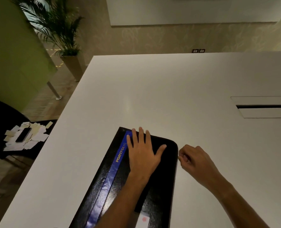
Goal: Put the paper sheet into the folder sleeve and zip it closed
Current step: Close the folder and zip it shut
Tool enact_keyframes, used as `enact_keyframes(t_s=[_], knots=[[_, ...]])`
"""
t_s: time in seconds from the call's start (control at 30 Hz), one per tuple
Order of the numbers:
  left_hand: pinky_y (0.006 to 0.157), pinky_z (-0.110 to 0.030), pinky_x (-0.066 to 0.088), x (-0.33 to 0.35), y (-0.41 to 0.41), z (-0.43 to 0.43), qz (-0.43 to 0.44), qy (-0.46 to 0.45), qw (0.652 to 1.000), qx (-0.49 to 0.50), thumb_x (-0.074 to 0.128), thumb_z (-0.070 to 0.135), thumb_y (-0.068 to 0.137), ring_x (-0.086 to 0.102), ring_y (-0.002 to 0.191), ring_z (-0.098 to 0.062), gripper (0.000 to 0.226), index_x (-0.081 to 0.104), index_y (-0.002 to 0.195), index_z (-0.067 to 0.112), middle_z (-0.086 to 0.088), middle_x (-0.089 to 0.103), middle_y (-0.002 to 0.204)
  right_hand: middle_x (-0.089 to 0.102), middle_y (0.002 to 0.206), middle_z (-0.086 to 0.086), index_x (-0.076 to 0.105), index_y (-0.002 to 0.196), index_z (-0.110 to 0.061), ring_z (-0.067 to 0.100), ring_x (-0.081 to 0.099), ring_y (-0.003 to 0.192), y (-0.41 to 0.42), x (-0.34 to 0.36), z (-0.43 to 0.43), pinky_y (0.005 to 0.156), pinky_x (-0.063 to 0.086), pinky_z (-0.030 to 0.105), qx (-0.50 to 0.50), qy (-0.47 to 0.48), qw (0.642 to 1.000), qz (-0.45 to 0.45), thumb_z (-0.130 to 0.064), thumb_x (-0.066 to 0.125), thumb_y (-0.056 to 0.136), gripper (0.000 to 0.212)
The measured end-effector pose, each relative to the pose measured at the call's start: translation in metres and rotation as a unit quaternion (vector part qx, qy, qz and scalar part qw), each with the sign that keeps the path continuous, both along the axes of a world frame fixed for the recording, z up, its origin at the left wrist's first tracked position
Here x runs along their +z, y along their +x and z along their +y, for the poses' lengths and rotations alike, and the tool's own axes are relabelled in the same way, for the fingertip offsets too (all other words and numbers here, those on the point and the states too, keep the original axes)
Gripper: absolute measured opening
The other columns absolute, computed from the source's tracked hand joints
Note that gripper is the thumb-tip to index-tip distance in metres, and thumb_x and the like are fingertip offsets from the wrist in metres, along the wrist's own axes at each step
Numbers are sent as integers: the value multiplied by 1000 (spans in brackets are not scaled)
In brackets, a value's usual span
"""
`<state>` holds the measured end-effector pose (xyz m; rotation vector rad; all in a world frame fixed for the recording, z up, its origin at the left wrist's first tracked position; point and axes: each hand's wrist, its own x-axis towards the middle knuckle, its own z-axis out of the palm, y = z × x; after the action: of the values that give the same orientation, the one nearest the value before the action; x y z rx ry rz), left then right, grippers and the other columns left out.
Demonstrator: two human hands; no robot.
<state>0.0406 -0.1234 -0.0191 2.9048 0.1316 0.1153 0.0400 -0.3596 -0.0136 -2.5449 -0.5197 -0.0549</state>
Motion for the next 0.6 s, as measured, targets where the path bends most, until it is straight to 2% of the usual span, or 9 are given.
enact_keyframes(t_s=[0.13,0.33,0.47,0.6], knots=[[134,-65,22,-10,-8,-15,-40,24,998,-51,24,85,104,22,168,-42,96,51,160,11,-15,45,171,60,70,-16,62,84,-30,17,54,68,-5,4,-22,66,35,14,-21,-7,1000,-2,-6,75,95,30],[130,-62,32,-2,-5,-20,-69,1,996,-64,37,84,100,41,159,-38,82,65,138,16,-7,63,148,62,75,-18,63,88,-30,-1,53,72,7,7,-33,77,35,9,-7,-25,999,-42,-10,77,98,26],[121,-58,40,7,1,-25,-91,-5,994,-53,44,77,100,54,142,-32,68,69,123,17,-4,66,134,60,79,-20,62,91,-31,0,49,65,24,3,-36,73,33,13,5,-33,998,-56,-18,72,105,22],[113,-54,45,8,0,-30,-111,-13,992,-53,53,68,98,57,131,-29,56,68,116,18,-2,66,127,65,85,-19,59,94,-35,0,52,71,41,5,-32,75,34,16,39,-41,996,-63,-27,63,110,19]])
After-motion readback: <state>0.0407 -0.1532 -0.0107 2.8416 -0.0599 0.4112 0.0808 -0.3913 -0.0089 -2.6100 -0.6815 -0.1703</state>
